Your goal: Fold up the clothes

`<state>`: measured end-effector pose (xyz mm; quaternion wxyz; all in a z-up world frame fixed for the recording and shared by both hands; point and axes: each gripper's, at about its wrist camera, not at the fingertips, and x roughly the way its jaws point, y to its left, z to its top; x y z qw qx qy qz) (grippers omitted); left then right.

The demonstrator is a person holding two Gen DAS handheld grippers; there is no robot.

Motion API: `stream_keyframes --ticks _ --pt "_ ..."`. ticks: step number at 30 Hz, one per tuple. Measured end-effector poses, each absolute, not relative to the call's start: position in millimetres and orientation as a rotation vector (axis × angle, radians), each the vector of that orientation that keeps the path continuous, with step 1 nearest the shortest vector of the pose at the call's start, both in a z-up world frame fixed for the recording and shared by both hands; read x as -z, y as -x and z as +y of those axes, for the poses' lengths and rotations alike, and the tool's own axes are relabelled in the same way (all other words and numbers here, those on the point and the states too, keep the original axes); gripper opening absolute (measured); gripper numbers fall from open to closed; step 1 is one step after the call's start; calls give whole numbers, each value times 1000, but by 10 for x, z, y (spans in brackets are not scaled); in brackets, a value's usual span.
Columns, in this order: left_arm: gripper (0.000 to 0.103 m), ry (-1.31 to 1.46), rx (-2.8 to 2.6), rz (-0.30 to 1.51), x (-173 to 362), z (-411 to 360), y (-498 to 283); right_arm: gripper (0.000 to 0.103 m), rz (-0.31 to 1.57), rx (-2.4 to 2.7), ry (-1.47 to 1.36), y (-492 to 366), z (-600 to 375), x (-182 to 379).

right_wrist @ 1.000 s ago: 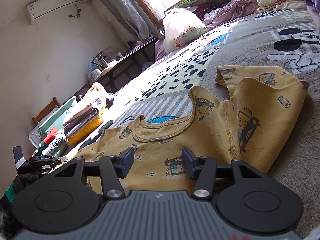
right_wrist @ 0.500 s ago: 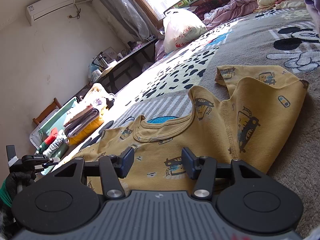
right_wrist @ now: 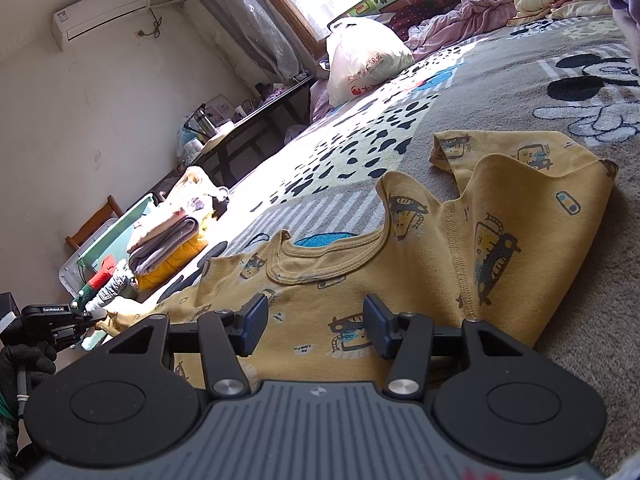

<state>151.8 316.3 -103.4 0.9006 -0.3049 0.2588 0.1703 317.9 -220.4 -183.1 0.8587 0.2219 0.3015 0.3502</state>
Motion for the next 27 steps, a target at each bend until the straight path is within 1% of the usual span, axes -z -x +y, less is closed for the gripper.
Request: stream_keyframes --ticks 2,3,4,6,7,9,11,12,15,20,24,27 --pt "4 634 -380 630 1228 3212 -1597 53 633 -735 -466 -3175 -2205 1834" --pt "6 614 -379 672 1344 3210 -1631 53 633 -736 -466 -3175 -2207 1835" --pt "8 605 -381 682 1404 3208 -1644 53 633 -736 -467 -3175 -2206 1836" --pt "9 595 -381 654 1370 3206 -1646 53 633 -735 -466 -3176 -2207 1835" --pt "11 585 -387 646 1353 3209 -1648 53 634 -735 -466 -3188 -2213 1834" --pt "26 549 -430 633 1334 3218 -1634 53 634 -733 -462 -3188 -2204 1831" --pt "31 468 -486 610 1265 3146 -1633 53 633 -731 -456 -3185 -2196 1827" --pt "29 399 -518 593 1209 3070 -1645 53 632 -730 -454 -3185 -2194 1826" --pt "29 256 -516 539 1036 2799 -1739 53 630 -726 -449 -3185 -2184 1825" --pt "28 210 -215 519 929 2233 -2081 53 629 -723 -443 -3177 -2169 1825" --pt "26 101 82 555 990 1450 -2495 53 628 -725 -445 -3173 -2169 1827" --pt "26 45 101 643 1135 1147 -2821 53 628 -728 -452 -3174 -2177 1828"
